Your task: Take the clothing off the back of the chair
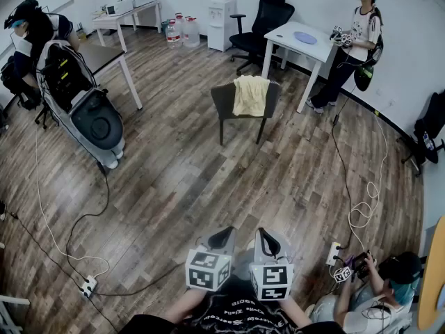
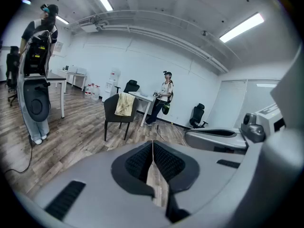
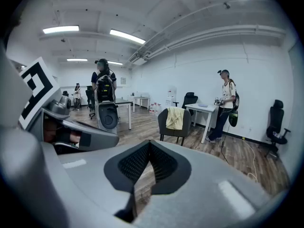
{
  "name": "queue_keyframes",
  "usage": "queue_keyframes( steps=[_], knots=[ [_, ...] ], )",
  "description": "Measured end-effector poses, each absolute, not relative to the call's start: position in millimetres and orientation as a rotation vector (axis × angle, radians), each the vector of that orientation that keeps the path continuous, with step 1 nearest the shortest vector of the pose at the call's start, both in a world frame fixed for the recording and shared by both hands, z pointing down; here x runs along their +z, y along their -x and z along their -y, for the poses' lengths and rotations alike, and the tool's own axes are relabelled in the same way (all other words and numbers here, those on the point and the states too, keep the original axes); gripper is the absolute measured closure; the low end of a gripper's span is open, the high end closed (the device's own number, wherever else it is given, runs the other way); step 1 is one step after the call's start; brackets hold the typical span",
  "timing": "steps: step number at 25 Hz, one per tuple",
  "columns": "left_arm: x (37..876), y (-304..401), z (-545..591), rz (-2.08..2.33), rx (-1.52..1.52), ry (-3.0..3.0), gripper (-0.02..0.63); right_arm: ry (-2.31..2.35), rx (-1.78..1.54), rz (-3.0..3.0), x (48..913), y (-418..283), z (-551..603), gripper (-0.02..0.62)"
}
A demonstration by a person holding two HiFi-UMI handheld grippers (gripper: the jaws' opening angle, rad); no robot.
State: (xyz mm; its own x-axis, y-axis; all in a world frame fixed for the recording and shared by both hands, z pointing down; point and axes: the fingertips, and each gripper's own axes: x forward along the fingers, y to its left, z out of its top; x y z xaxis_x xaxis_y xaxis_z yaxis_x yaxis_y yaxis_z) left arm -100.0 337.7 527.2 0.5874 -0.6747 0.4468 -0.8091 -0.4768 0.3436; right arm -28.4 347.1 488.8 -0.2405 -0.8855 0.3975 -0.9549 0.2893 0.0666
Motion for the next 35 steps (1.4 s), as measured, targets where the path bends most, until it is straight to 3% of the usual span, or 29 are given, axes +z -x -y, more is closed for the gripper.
queue_keyframes(
  steps=[13,23,35],
  knots=[
    [541,100,-336,1.145,0.374,-2.269,0.592,-1.724,0.55,2.204,518,18,-342,0.591],
    [542,90,-283,1.198,0.343,-2.186,0.592,-1.638,0.491,2.22,529,-5,-291,0.591],
    [529,18,-180,1.294,0.336,-2.134,0.592,-1.504,0.483,2.332,504,-78,-180,0.588]
  ],
)
